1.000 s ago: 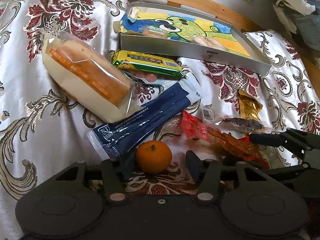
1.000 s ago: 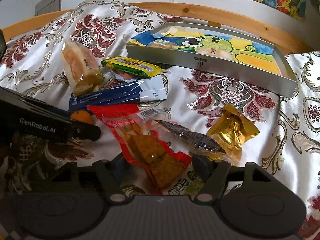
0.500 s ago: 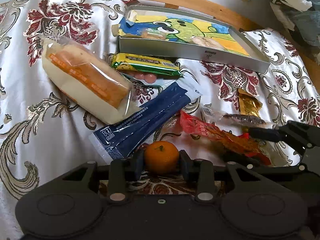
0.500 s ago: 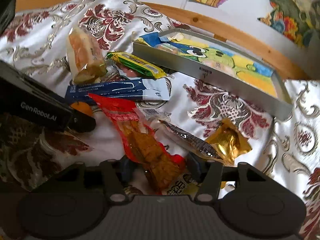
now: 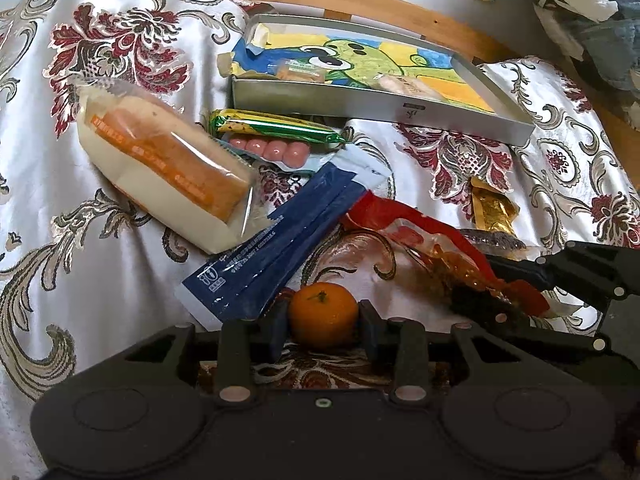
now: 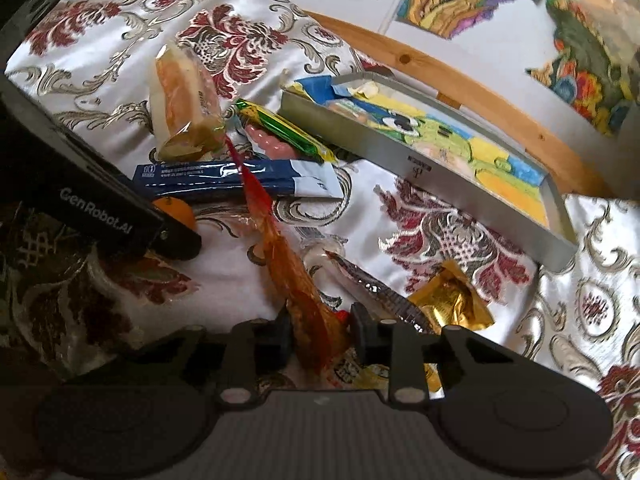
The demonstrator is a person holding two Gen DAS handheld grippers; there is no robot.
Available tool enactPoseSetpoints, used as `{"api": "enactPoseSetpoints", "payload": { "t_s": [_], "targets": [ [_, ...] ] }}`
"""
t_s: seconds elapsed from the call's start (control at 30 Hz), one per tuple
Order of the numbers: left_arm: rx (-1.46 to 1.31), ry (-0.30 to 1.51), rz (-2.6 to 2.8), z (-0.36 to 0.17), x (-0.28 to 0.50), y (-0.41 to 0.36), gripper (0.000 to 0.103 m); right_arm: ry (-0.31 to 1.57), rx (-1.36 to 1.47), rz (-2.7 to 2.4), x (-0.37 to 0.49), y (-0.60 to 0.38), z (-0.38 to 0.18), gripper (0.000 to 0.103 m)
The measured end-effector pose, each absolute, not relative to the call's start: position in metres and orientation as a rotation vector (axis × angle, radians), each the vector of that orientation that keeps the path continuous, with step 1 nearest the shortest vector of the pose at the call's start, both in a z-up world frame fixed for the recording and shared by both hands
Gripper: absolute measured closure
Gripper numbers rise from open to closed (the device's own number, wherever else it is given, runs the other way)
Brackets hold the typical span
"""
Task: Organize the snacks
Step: 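Close the right tool on the red snack packet while the left tool grasps the orange, then lift the red packet with the right tool into the tray while the left tool carries the orange there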
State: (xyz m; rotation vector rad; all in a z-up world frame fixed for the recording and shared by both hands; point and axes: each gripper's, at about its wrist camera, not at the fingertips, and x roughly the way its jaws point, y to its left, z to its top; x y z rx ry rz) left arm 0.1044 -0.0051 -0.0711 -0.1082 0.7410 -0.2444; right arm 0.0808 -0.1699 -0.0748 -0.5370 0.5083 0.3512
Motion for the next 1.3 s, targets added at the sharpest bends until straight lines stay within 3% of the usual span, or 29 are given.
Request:
{"api": "enactPoseSetpoints", "payload": {
  "t_s": [0.3, 0.4, 0.9, 1.3],
  "targets": [
    [-0.096, 0.713, -0.260, -0.065, 0.101, -0.007, 0.065, 0.454, -0.623, 0.333, 0.066, -0.160, -0.073, 0.077],
    [-0.094, 0.694, -0.263, -0.060, 0.099, -0.007, 0.065, 0.424, -0.659, 0.317, 0.057, -0.156, -0.071, 0.084],
    [-0.134, 0.597, -0.266, -0.026, 0.095, -0.008, 0.065, 0.333, -0.654, 0.257, 0.040, -0.154, -0.048, 0.084],
    [-0.160, 0.485, -0.263, 0.019, 0.176, -0.022, 0.065, 0.278, -0.565, 0.163, 0.106, -0.180, -0.007, 0.083]
  ]
}}
